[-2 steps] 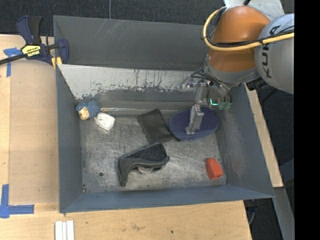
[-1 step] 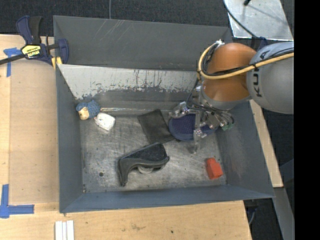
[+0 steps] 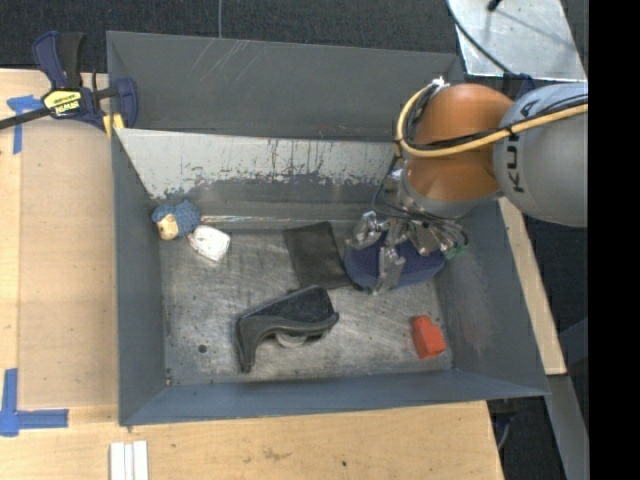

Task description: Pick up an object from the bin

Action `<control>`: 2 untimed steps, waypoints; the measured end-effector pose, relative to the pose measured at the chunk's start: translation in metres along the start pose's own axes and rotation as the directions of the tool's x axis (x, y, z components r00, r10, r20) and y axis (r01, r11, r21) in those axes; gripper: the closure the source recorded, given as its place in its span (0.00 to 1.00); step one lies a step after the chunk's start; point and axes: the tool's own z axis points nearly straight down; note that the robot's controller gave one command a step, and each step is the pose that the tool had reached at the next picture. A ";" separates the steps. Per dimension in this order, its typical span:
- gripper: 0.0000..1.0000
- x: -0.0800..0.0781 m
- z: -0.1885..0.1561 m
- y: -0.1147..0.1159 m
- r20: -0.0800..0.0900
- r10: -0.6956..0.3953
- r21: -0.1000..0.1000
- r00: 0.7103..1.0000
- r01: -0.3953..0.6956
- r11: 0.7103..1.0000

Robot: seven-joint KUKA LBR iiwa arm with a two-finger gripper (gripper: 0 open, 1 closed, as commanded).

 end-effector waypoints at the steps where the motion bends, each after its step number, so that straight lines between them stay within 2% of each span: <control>1: 1.00 -0.027 -0.114 0.035 0.003 -0.116 0.001 0.993 0.116 0.993; 2: 1.00 -0.044 -0.189 0.124 0.002 -0.401 -0.003 0.916 0.401 0.916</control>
Offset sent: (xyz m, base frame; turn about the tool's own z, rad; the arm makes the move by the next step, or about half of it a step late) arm 0.0079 0.0413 0.1076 -0.1169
